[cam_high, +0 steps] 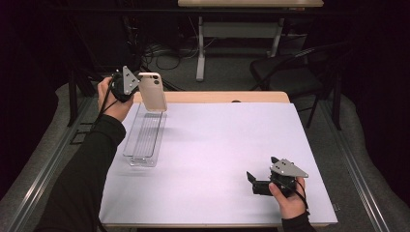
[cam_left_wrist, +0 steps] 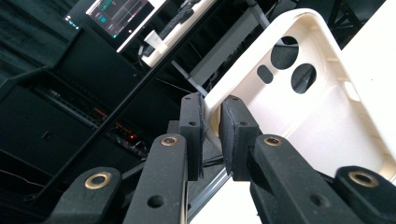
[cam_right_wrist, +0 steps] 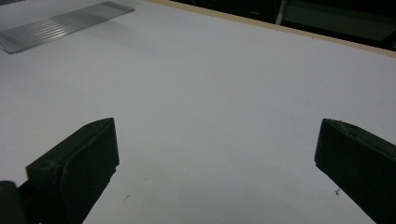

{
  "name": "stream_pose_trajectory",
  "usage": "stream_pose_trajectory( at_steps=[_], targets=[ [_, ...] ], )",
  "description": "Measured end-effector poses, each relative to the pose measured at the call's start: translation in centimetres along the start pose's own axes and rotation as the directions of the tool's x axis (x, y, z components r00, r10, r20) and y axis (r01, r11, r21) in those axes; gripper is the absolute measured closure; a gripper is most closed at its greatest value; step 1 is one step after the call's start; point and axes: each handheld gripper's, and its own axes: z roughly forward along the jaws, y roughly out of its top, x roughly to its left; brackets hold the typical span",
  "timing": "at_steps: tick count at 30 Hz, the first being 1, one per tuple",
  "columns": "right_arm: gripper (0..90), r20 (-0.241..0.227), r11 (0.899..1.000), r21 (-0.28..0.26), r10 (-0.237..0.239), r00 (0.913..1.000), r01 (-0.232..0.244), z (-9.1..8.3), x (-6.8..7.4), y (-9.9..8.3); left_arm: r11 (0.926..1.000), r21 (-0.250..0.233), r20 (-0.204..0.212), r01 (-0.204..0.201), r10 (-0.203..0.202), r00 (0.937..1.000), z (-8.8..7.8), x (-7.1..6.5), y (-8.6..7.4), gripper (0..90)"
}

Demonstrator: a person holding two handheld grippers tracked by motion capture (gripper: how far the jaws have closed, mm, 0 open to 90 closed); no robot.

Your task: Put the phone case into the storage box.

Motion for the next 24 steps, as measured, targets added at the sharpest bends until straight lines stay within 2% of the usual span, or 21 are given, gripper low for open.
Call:
stream_pose_trajectory(
  at_steps=[9,17,24],
  targets=[
    [0.0,0.004,1.000,0.002,0.006,1.0000,-0.006,-0.1,-0.1,-0.1,1.0000,0.000,-0.012,0.006,-0.006,0.9999,0.5,0.3,-0.6,80.0],
    [0.0,0.005,1.000,0.007,0.012,0.9999,-0.012,-0.2,-0.2,-0.2,0.9998,0.017,-0.024,0.010,-0.010,0.9997,0.7,0.8,-1.3,80.0],
    [0.0,0.006,1.000,0.004,0.015,0.9999,-0.015,-0.2,-0.1,-0.2,0.9994,0.034,-0.036,0.007,-0.005,0.9993,1.3,0.7,-1.9,80.0]
  ],
)
